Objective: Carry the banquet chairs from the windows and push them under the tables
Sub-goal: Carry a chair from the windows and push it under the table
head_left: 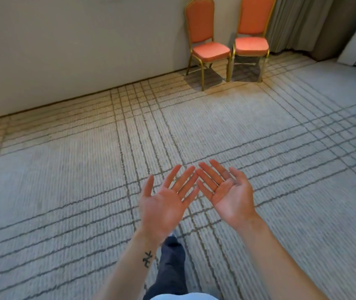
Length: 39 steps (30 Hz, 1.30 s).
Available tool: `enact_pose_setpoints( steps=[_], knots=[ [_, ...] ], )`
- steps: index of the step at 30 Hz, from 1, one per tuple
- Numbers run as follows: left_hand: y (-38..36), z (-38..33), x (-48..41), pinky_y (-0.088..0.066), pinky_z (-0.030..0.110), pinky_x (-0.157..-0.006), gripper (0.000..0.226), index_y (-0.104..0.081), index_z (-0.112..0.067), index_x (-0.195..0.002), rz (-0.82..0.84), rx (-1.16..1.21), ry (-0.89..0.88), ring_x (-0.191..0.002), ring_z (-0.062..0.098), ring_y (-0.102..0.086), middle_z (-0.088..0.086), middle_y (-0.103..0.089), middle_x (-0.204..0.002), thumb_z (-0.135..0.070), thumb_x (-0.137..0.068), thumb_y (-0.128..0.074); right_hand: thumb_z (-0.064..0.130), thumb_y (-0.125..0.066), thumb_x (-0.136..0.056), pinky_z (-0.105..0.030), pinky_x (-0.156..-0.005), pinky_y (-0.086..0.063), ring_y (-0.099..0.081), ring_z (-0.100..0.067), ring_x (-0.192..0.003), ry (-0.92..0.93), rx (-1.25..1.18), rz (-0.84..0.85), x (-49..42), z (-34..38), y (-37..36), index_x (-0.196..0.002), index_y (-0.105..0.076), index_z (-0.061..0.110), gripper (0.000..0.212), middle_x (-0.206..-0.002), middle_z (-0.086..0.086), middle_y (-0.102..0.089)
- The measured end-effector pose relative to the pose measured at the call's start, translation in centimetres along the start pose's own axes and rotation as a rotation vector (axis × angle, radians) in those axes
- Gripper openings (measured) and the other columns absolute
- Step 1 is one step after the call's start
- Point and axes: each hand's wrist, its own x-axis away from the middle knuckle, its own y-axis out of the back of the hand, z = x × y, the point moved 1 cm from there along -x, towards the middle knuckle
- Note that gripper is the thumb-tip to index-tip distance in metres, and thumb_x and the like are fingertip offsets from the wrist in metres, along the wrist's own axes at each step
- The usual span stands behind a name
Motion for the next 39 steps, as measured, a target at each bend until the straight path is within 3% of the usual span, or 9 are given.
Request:
enact_pose_setpoints(
  steps=[9,15,20,30,39],
  knots=[
    [-2.7,-13.2,-19.8,-0.024,0.060,-0.122,0.069,-0.044,-0.010,-0.152,0.043,-0.042,0.061,-0.139,0.044,-0.049,0.025,-0.051,-0.150,-0.056,-0.101,-0.037,0.034,-0.039,-0.105,-0.050,-0.108,-0.048,-0.061,-0.035,-0.128,0.048,0.025,-0.030,-20.2,4.8,-9.1,-0.148,-0.047,0.005,0.053,-0.140,-0.020,-0.061],
    [-7.5,-22.7,-30.4,-0.030,0.059,-0.119,0.068,-0.046,-0.011,-0.152,0.093,-0.115,0.090,-0.140,0.043,-0.048,0.024,-0.051,-0.150,-0.057,-0.102,-0.033,0.033,-0.039,-0.106,-0.050,-0.112,-0.042,-0.059,-0.034,-0.131,0.095,-0.016,-0.012,-30.1,9.0,-16.6,-0.146,-0.050,0.005,0.050,-0.140,-0.019,-0.062],
    [-9.2,-27.3,-39.4,-0.025,0.060,-0.122,0.068,-0.047,-0.011,-0.151,0.110,-0.101,0.112,-0.139,0.043,-0.048,0.025,-0.051,-0.150,-0.057,-0.102,-0.033,0.033,-0.039,-0.106,-0.050,-0.111,-0.042,-0.059,-0.033,-0.131,0.090,-0.002,-0.041,-39.5,11.9,-19.9,-0.145,-0.052,0.005,0.049,-0.140,-0.018,-0.061],
    [-13.7,-36.7,-61.0,-0.023,0.059,-0.123,0.070,-0.042,-0.011,-0.154,0.003,-0.092,0.028,-0.144,0.041,-0.043,0.023,-0.049,-0.153,-0.057,-0.102,-0.032,0.034,-0.037,-0.104,-0.052,-0.111,-0.042,-0.060,-0.032,-0.129,-0.063,-0.015,0.010,-63.8,19.9,-25.8,-0.145,-0.051,0.006,0.051,-0.140,-0.016,-0.062],
    [-18.2,-46.4,-74.1,-0.020,0.057,-0.124,0.070,-0.040,-0.011,-0.154,-0.030,-0.020,-0.058,-0.142,0.039,-0.040,0.023,-0.048,-0.153,-0.058,-0.103,-0.034,0.035,-0.037,-0.104,-0.051,-0.111,-0.043,-0.058,-0.032,-0.132,-0.173,0.087,0.130,-79.4,26.0,-34.7,-0.146,-0.050,0.007,0.052,-0.142,-0.015,-0.061]
  ],
)
